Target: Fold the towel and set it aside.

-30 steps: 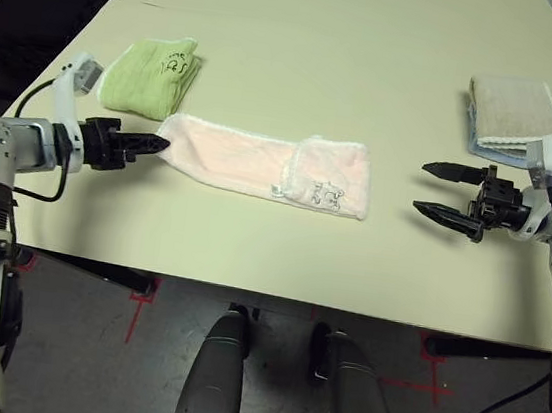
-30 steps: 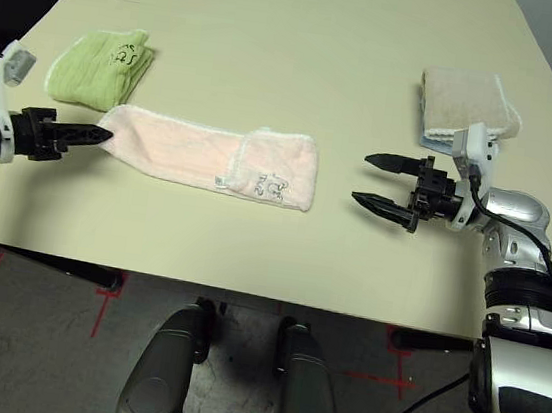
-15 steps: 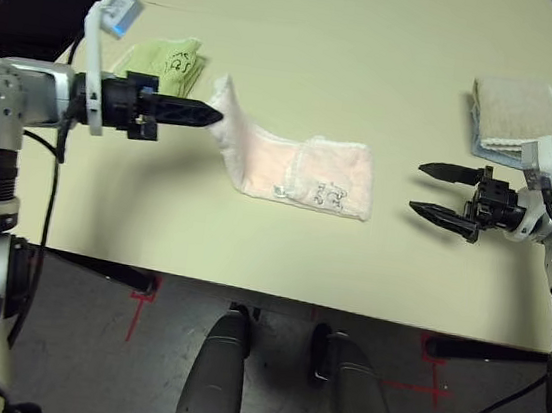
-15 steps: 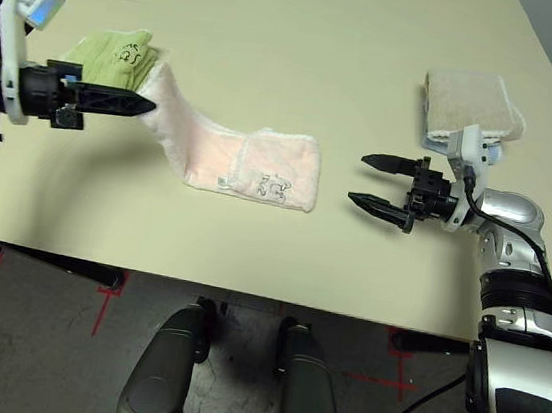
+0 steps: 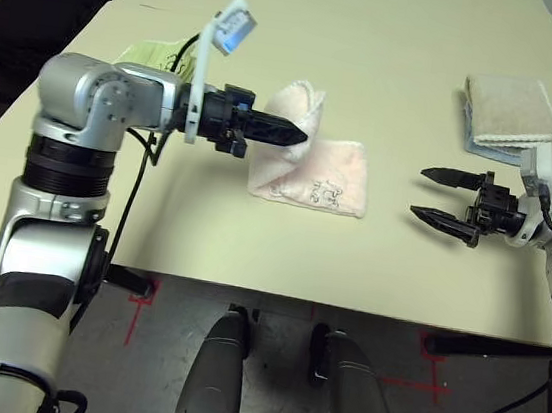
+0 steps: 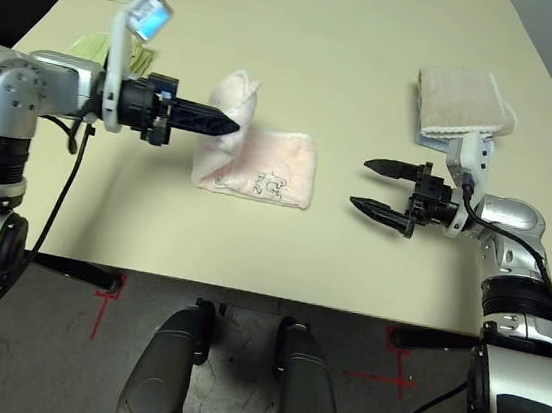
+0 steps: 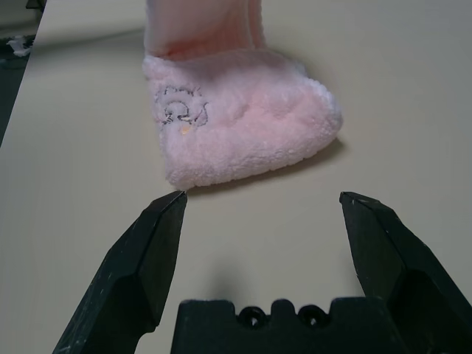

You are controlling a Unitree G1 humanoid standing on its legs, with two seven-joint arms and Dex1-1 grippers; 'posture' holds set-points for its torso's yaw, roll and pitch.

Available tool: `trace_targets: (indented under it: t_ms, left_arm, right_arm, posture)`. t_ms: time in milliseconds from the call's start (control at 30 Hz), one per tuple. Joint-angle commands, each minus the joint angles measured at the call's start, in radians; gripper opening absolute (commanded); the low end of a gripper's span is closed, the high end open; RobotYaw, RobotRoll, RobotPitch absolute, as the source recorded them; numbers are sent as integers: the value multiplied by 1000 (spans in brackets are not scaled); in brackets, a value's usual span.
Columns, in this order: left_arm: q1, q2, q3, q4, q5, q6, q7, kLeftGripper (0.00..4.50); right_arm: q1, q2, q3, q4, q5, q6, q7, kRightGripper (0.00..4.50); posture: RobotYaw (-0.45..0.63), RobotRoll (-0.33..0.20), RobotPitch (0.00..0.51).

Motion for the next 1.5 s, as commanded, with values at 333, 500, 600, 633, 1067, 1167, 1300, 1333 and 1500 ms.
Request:
trace_targets:
  t_ms: [333, 500, 600, 633, 1067, 1167, 1300, 1333, 1500]
  left_arm:
    - [-29, -102, -134, 32, 74, -96, -31, 58]
    - [-22, -109, -172, 7, 74, -91, -56, 58]
    - [-21, -128, -173, 16, 79, -95, -49, 58]
    - [-21, -134, -173, 15, 79, -95, -49, 58]
    - [-38, -235, -194, 54, 114, -120, -26, 58]
    - [-37, -250, -209, 86, 140, -146, -29, 58]
    - [-34, -261, -232, 139, 181, -187, -34, 58]
    - [-33, -262, -236, 153, 190, -198, -37, 58]
    - [-32, -268, -248, 196, 220, -234, -53, 58]
  right_arm:
    - [-54, 19, 8, 51, -10, -24, -5, 4500]
    - [-59, 22, 6, 57, -12, -28, -2, 4500]
    - [-56, 20, 5, 52, -11, -26, -1, 4500]
    - [-54, 19, 5, 50, -10, -25, -1, 4500]
    - [-17, -39, 8, 1, -11, -8, 47, 4500]
    - [6, -48, 6, -18, -7, -14, 54, 4500]
    - [36, -57, 4, -45, -6, -33, 60, 4500]
    - [41, -59, 5, -50, -6, -42, 65, 4500]
    - [46, -58, 1, -61, -2, -47, 64, 4500]
  posture:
    - [179, 0, 196]
    - [174, 0, 194]
    - [169, 0, 195]
    - [168, 0, 195]
    - [148, 0, 193]
    - [141, 0, 192]
    - [134, 0, 191]
    - [132, 0, 191]
    - [130, 0, 193]
